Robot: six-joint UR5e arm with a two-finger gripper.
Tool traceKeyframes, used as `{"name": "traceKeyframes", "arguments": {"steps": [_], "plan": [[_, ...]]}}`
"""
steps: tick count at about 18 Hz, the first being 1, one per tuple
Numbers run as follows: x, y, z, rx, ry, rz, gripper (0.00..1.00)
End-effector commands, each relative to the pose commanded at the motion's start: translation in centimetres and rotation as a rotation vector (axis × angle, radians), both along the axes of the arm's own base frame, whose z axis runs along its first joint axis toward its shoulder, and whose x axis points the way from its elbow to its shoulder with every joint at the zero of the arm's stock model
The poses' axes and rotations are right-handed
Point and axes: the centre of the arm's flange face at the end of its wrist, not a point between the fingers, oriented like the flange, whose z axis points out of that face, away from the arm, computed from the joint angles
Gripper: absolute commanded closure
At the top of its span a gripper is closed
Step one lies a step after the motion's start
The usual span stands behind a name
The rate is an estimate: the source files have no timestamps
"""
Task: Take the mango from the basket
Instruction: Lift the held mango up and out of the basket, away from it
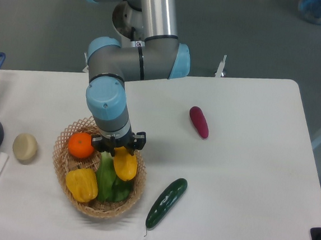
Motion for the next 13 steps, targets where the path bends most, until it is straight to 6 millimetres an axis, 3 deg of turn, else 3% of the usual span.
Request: {"name": "traceKeyframes", "arguments": {"steps": [5, 9, 13], "plan": [[-1.4, 0.2, 4.9, 0.068, 0.056, -0.055, 0.53], [-7.2, -1.3, 9.4, 0.116, 0.124, -0.109, 0.52], [-12.4, -4.0, 11.5, 0.116, 0.167, -0.208, 0.52]]}}
